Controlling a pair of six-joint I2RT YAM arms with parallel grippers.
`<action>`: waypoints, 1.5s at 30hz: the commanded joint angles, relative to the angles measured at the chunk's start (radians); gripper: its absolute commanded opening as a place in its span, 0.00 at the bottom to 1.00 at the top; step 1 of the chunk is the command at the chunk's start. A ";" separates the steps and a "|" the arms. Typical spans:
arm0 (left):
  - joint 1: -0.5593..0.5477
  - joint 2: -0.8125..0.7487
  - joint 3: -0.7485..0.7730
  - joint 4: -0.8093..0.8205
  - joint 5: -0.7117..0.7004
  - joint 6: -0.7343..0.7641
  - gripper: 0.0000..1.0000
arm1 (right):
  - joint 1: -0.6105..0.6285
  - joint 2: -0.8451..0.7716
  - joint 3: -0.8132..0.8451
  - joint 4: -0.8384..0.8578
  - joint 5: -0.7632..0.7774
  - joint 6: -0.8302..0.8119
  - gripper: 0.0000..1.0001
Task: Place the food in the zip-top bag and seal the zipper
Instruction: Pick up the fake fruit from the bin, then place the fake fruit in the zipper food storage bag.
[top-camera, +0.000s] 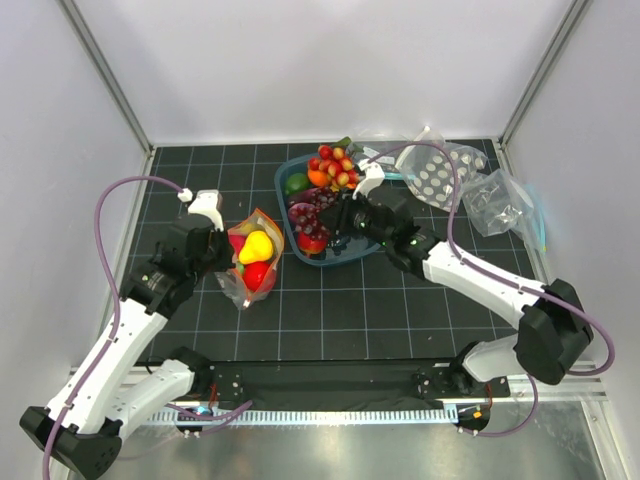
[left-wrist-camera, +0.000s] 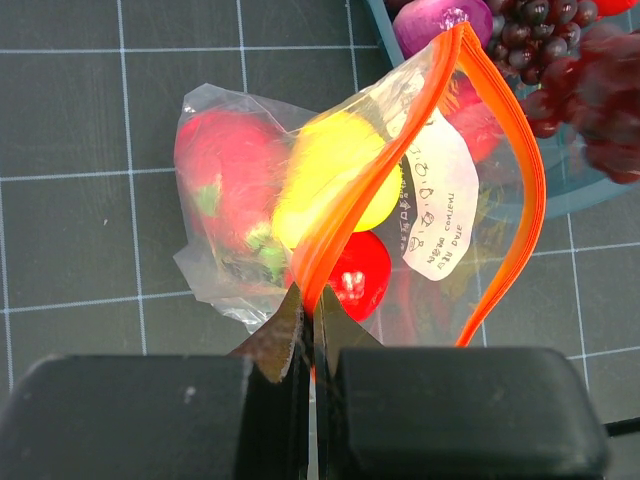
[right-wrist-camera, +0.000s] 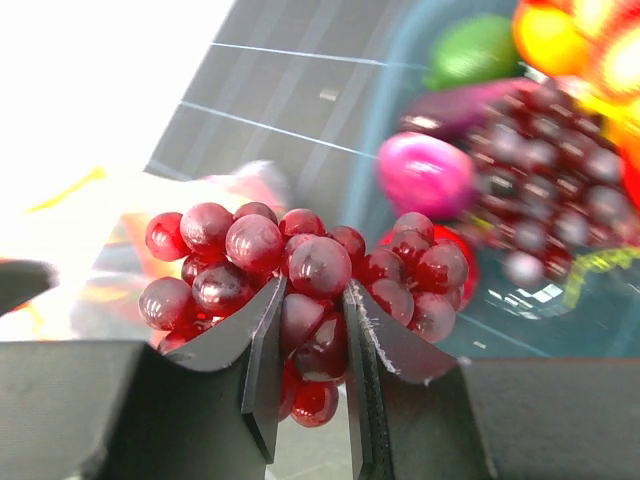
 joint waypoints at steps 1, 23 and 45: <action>0.005 -0.001 -0.010 0.042 0.005 0.009 0.00 | 0.008 -0.078 0.090 0.085 -0.154 -0.009 0.33; 0.005 0.002 -0.007 0.039 0.000 0.009 0.00 | 0.160 -0.163 0.245 0.095 -0.422 0.069 0.33; 0.005 -0.033 -0.009 0.039 -0.019 0.005 0.00 | 0.183 0.230 0.242 0.330 -0.411 0.096 0.32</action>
